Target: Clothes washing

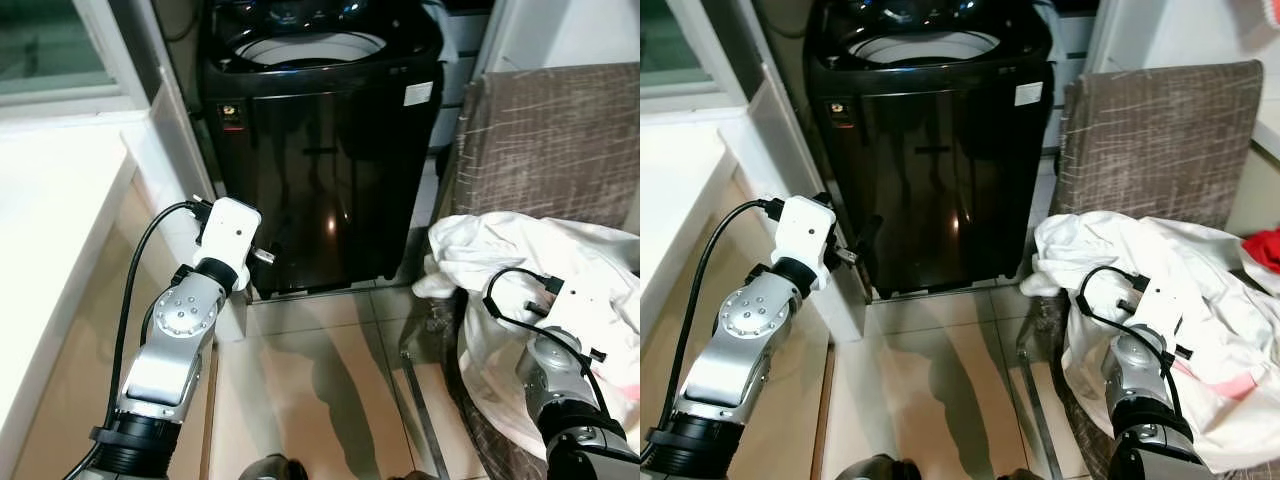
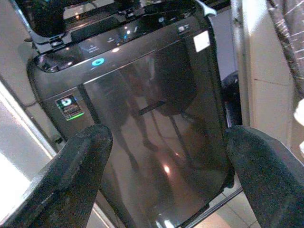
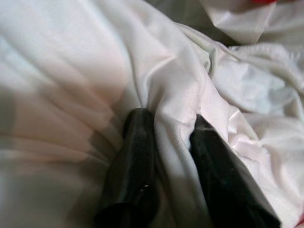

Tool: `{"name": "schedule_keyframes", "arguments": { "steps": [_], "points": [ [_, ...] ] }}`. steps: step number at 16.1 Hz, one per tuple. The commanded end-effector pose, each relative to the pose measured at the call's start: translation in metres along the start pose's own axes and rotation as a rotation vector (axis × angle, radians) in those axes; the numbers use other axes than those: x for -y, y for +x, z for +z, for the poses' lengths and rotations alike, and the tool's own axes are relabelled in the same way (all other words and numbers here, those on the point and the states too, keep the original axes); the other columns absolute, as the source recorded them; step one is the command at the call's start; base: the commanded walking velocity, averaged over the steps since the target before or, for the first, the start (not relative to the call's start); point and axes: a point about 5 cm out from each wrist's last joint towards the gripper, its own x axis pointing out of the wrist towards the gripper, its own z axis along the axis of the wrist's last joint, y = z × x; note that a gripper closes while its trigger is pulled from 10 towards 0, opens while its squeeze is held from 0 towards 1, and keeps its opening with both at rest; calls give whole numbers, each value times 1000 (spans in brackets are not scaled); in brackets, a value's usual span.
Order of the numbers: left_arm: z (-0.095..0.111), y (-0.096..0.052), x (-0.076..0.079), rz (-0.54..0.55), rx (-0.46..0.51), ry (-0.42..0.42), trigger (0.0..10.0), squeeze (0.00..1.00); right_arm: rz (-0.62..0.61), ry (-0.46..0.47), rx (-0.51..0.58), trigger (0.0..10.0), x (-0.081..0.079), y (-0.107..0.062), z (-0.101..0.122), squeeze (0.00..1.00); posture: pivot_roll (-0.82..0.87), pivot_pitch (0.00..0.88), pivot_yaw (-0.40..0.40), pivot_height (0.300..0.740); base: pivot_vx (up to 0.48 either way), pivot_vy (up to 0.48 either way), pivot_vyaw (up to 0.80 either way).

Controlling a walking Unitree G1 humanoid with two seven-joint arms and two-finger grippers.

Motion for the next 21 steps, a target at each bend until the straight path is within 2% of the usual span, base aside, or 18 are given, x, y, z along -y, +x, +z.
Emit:
{"name": "schedule_keyframes", "arguments": {
  "steps": [1,5,8,10,11,15,16,19,21],
  "points": [
    [0,0,-3,-12,-6,13,10000,0,43,26,86,10000,-10,0,18,1000,-97,29,87,740,0,0,0],
    [3,3,-2,-23,1,14,10000,0,127,2,325,10000,-29,-5,59,1000,-100,34,91,740,0,0,0],
    [3,3,-2,-28,0,17,10000,0,182,14,350,10000,-40,-8,65,1000,-94,43,94,740,0,0,0],
    [3,2,-3,-31,-2,22,10000,0,227,0,295,10000,-50,-7,65,1000,-90,45,96,740,0,0,0],
    [3,2,-3,-32,-2,24,10000,0,234,-5,275,10000,-53,-6,65,0,-86,45,95,740,0,0,0],
    [4,1,-4,-26,-1,26,10000,0,112,-15,299,10000,-44,-1,75,0,-79,43,90,740,0,0,0],
    [4,1,-5,-22,0,25,10000,0,39,-27,297,10000,-34,4,75,0,-79,43,90,740,0,0,0],
    [4,2,-5,-20,0,22,10000,0,15,-40,278,10000,-26,8,72,0,-79,43,90,740,0,0,0],
    [4,2,-3,-26,1,20,10000,0,102,46,100,10000,-29,12,55,0,-85,54,87,740,0,0,0]
  ]
}}
